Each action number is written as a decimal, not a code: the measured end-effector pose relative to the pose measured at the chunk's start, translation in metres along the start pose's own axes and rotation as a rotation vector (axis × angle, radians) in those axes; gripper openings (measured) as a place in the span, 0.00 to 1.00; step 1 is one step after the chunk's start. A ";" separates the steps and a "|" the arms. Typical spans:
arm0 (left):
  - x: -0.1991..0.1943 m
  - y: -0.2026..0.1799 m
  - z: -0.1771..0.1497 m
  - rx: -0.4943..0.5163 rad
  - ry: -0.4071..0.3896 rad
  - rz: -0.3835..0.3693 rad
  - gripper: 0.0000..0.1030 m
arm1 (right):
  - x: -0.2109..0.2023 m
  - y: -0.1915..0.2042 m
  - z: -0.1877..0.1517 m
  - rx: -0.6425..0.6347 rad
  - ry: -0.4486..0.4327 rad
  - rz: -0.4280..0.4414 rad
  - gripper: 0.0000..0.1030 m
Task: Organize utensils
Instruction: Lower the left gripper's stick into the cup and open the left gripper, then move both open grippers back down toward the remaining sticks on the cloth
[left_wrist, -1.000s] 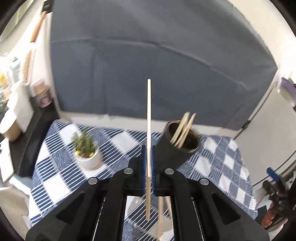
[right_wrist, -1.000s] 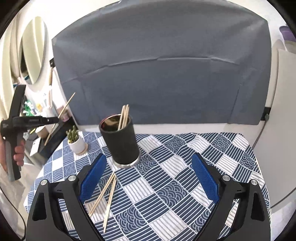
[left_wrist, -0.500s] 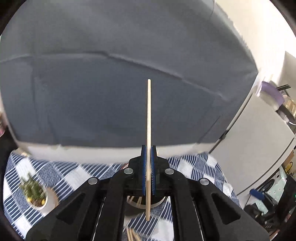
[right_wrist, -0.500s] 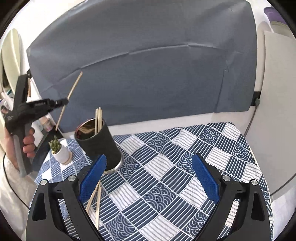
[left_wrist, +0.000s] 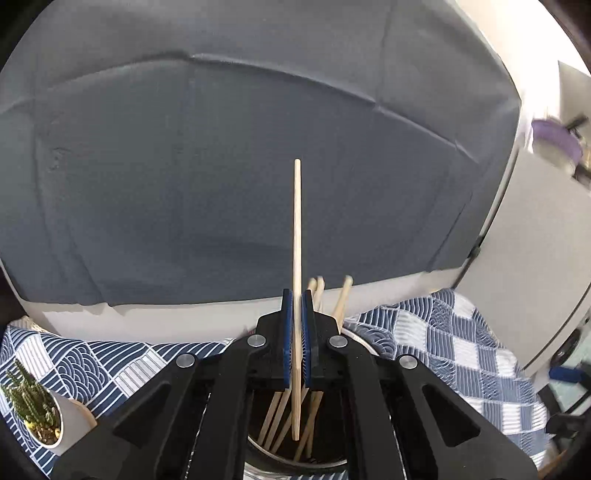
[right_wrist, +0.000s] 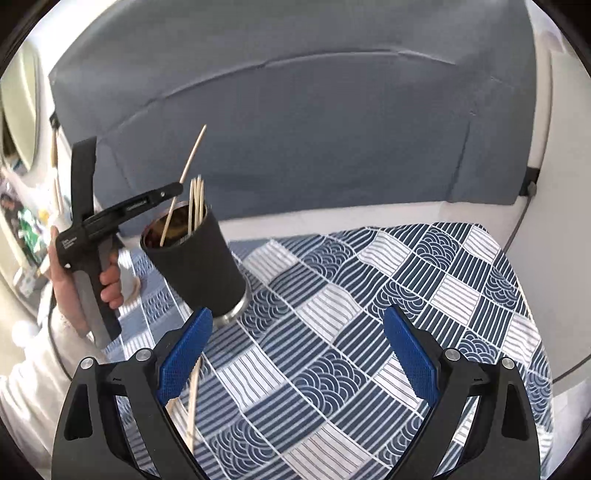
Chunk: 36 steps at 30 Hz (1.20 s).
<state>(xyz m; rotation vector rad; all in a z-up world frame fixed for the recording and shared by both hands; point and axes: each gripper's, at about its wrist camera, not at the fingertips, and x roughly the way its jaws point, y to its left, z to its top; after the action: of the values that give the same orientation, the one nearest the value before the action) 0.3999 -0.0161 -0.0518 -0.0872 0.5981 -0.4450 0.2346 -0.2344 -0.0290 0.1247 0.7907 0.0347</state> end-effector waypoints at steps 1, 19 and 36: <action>-0.001 -0.003 -0.005 0.019 -0.005 0.010 0.05 | -0.002 0.003 -0.001 -0.015 0.004 0.005 0.87; -0.053 -0.018 -0.025 0.061 -0.014 0.077 0.49 | -0.048 0.012 -0.016 -0.052 -0.038 -0.027 0.87; -0.168 -0.004 -0.059 0.051 0.053 0.273 0.94 | -0.086 0.044 -0.043 -0.140 -0.112 0.066 0.87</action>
<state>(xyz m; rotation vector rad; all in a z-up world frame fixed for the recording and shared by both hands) 0.2419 0.0554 -0.0120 0.0553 0.6402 -0.1980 0.1441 -0.1930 0.0073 0.0194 0.6699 0.1443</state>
